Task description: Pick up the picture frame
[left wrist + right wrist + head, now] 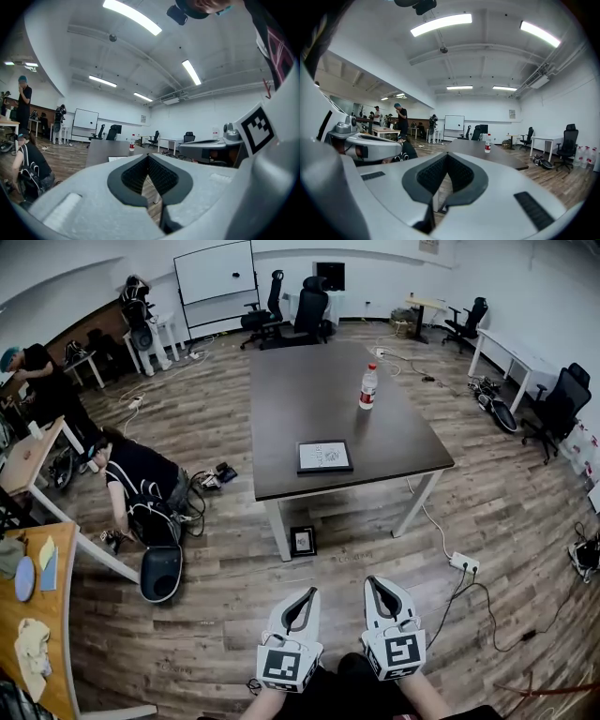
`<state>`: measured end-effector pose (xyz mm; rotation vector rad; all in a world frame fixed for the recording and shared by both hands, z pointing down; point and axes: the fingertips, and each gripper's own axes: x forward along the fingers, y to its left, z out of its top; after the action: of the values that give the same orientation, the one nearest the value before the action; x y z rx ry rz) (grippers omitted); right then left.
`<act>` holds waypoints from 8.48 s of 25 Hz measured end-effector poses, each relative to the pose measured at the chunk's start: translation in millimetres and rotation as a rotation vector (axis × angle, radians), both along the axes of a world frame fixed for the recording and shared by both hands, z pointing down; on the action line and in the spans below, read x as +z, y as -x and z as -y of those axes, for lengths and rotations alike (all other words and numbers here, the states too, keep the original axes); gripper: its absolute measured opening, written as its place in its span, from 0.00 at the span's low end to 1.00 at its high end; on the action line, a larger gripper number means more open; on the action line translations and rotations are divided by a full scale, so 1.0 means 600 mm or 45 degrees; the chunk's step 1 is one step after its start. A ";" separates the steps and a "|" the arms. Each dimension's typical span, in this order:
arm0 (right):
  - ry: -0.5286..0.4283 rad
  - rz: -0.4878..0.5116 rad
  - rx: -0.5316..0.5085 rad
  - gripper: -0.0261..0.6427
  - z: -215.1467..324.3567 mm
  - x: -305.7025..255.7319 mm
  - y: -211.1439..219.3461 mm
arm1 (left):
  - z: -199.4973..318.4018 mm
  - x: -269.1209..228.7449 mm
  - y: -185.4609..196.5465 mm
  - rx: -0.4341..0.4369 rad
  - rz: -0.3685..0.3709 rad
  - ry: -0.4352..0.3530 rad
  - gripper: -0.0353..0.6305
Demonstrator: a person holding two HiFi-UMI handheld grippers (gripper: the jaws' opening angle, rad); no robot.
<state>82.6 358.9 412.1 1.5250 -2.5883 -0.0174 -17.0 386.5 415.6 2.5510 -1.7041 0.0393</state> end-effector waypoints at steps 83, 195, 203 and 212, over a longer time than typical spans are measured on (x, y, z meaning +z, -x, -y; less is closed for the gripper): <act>0.498 -0.002 -0.129 0.16 0.849 0.182 0.186 | 0.859 0.173 0.140 0.250 0.043 0.426 0.07; 0.409 0.065 0.128 0.15 1.022 0.150 0.039 | 1.015 0.162 0.180 -0.123 -0.173 0.551 0.17; -0.030 0.158 0.033 0.16 1.011 -0.021 0.047 | 1.018 0.004 0.190 -0.079 -0.277 0.064 0.17; -0.270 0.211 0.108 0.15 1.009 -0.126 0.026 | 1.001 -0.126 0.166 -0.097 -0.133 -0.249 0.17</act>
<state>66.9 -246.6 336.6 1.7784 -2.7203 -0.1691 -116.6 -214.4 340.3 2.5644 -1.8469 -0.2728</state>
